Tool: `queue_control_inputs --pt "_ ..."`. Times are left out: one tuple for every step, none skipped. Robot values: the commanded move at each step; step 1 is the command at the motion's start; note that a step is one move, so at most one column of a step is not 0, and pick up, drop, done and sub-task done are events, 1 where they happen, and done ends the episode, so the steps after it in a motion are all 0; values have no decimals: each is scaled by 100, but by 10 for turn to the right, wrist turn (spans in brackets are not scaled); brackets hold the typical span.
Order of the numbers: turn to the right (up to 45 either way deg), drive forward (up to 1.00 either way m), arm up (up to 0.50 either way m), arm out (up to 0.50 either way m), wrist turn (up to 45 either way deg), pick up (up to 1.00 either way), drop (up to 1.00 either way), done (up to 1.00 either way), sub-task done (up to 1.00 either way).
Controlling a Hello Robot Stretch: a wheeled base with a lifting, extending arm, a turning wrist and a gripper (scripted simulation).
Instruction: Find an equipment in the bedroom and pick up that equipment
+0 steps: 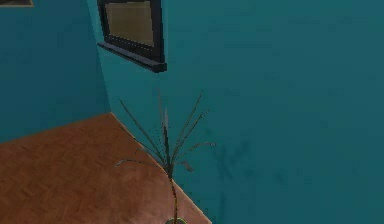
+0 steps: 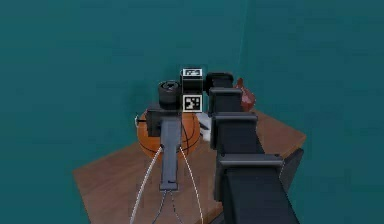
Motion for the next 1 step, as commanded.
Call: queue_control_inputs --pt "0 0 0 0 450 0 0 0 0"
